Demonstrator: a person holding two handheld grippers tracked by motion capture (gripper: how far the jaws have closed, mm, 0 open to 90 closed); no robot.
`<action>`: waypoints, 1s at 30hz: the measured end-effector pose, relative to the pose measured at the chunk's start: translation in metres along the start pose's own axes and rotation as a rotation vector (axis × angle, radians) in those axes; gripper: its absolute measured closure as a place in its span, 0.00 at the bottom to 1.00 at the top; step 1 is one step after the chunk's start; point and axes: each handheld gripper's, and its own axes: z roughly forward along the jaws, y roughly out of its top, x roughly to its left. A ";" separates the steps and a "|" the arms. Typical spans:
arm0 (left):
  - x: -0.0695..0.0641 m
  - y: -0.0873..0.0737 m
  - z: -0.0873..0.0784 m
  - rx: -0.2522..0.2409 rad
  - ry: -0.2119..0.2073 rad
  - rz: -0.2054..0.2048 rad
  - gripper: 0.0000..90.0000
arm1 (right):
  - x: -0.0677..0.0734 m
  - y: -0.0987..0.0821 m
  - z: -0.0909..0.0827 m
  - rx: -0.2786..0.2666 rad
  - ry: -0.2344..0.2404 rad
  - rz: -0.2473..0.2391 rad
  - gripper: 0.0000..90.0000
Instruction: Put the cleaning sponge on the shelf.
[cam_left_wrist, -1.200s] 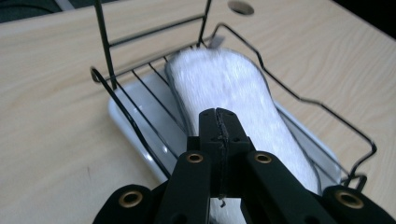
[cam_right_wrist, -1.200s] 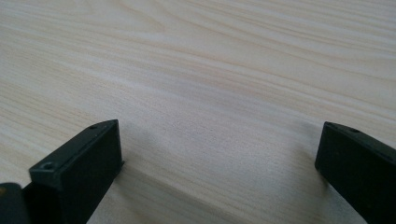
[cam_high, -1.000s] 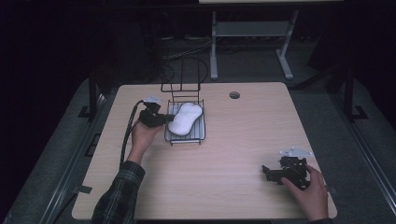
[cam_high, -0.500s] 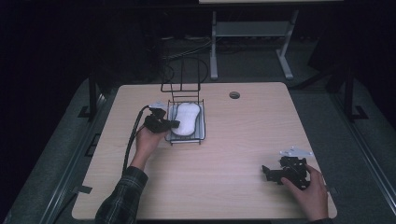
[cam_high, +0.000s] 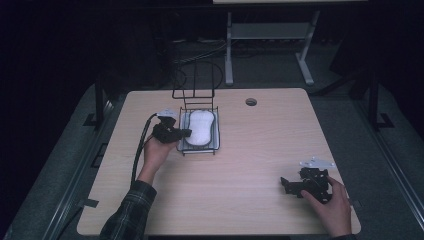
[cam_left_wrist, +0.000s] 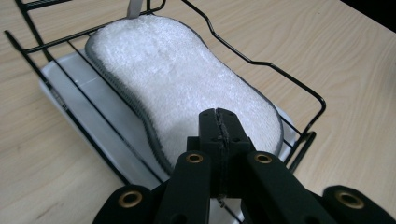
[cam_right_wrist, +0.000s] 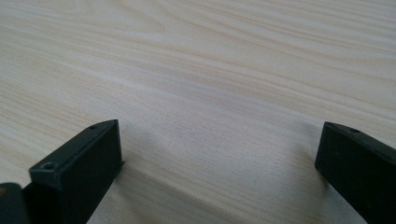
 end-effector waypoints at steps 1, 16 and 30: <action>0.000 -0.001 -0.002 -0.002 -0.002 0.001 0.91 | 0.000 0.000 0.000 0.000 0.000 -0.001 0.00; -0.013 -0.021 -0.033 -0.010 0.079 0.035 0.41 | 0.000 0.000 0.000 0.000 0.000 -0.001 0.00; -0.040 -0.053 -0.068 -0.019 0.170 0.064 0.16 | 0.000 0.000 0.000 0.000 0.000 -0.002 0.00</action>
